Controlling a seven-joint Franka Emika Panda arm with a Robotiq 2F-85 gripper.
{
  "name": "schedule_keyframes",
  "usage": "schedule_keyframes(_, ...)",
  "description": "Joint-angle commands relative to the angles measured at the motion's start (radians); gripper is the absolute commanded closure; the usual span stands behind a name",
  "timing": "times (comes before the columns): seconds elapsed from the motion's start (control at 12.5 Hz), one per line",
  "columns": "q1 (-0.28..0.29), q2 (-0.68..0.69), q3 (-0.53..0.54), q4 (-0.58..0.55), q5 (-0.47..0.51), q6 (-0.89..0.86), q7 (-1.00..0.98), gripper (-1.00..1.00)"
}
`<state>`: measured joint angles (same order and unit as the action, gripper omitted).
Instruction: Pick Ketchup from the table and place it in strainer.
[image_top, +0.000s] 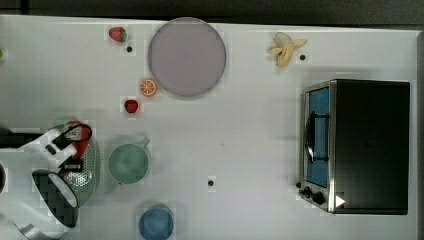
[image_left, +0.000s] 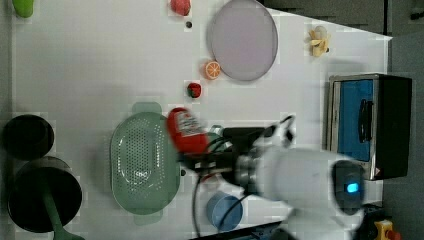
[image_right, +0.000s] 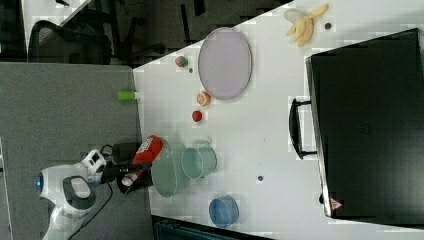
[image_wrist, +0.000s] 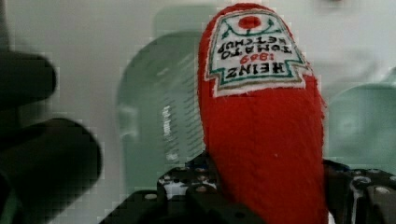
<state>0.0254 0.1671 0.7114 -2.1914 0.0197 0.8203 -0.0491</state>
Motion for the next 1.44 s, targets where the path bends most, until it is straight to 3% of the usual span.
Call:
schedule_keyframes(0.08,0.002,0.082,-0.002,0.014,0.007,0.124,0.193,-0.25)
schedule_keyframes(0.16,0.010,0.122,-0.003,0.012,-0.010,0.156,0.193,-0.33)
schedule_keyframes(0.4,0.019,0.226,-0.010,0.013,-0.073,0.218,0.197,-1.00)
schedule_keyframes(0.64,0.013,0.218,-0.013,0.016,-0.072,0.252,0.242,-1.00)
schedule_keyframes(0.8,-0.019,0.132,-0.016,0.017,-0.072,0.175,0.283,-1.00)
schedule_keyframes(1.12,-0.136,-0.132,-0.039,0.078,-0.065,-0.205,0.267,-1.00)
schedule_keyframes(1.44,-0.223,-0.303,-0.193,0.212,-0.027,-0.542,0.180,-1.00)
